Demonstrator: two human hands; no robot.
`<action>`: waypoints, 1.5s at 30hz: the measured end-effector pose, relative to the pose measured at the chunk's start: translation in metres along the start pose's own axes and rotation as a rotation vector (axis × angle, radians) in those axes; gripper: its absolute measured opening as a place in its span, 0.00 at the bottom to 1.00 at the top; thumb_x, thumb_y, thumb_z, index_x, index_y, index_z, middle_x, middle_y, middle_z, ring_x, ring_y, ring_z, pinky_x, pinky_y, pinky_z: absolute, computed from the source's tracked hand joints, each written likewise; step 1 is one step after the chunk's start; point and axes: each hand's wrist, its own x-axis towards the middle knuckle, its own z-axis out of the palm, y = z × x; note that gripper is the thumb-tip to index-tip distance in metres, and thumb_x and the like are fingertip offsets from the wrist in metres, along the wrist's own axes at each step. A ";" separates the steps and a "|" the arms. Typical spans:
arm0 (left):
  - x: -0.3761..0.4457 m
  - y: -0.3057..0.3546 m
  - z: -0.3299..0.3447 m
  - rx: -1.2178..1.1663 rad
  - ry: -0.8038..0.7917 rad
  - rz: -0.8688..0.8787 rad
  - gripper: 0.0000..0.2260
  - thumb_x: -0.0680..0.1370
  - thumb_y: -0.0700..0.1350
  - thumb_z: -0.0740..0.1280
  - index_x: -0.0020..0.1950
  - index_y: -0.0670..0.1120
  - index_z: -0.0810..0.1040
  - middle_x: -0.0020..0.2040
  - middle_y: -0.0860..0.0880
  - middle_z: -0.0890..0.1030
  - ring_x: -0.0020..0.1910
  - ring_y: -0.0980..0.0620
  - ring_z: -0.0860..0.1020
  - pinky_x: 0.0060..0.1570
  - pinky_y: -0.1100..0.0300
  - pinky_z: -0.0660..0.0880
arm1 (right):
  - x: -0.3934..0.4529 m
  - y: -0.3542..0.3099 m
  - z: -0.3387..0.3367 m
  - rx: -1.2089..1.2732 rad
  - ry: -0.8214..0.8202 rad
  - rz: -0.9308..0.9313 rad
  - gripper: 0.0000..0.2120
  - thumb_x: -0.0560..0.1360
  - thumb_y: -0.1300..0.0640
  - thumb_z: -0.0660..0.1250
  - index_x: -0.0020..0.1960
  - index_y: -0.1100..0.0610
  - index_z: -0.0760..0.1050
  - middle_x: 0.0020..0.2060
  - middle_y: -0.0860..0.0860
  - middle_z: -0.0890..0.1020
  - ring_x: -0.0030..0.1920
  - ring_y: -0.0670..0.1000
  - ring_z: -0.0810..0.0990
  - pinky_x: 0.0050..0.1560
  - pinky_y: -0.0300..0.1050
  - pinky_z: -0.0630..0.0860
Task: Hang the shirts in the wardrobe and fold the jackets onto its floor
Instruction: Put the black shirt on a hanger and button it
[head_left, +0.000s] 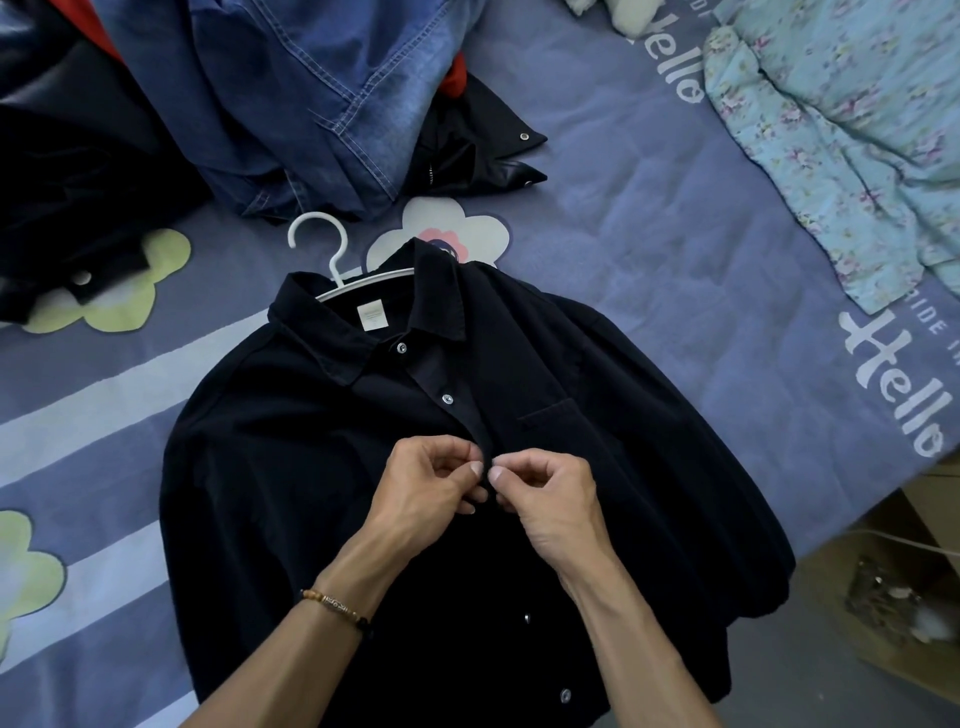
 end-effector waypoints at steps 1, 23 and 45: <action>0.000 -0.001 0.001 0.004 0.010 -0.003 0.05 0.78 0.36 0.68 0.45 0.43 0.82 0.35 0.48 0.83 0.35 0.56 0.83 0.33 0.66 0.77 | 0.000 0.001 0.002 -0.034 0.029 -0.015 0.02 0.72 0.59 0.74 0.42 0.54 0.84 0.34 0.49 0.85 0.35 0.45 0.83 0.40 0.39 0.81; 0.004 -0.009 0.008 0.133 0.085 0.133 0.08 0.75 0.38 0.73 0.41 0.48 0.76 0.35 0.50 0.82 0.37 0.49 0.83 0.38 0.58 0.81 | -0.020 0.034 0.004 -0.325 0.018 -0.116 0.17 0.67 0.50 0.77 0.51 0.49 0.74 0.42 0.45 0.79 0.43 0.44 0.78 0.45 0.39 0.77; -0.043 -0.042 0.041 0.351 0.037 0.070 0.06 0.76 0.42 0.71 0.41 0.52 0.80 0.32 0.50 0.81 0.32 0.54 0.82 0.38 0.56 0.81 | -0.035 0.047 -0.043 -0.138 -0.084 0.038 0.03 0.76 0.58 0.70 0.46 0.50 0.81 0.39 0.47 0.83 0.38 0.39 0.80 0.38 0.31 0.74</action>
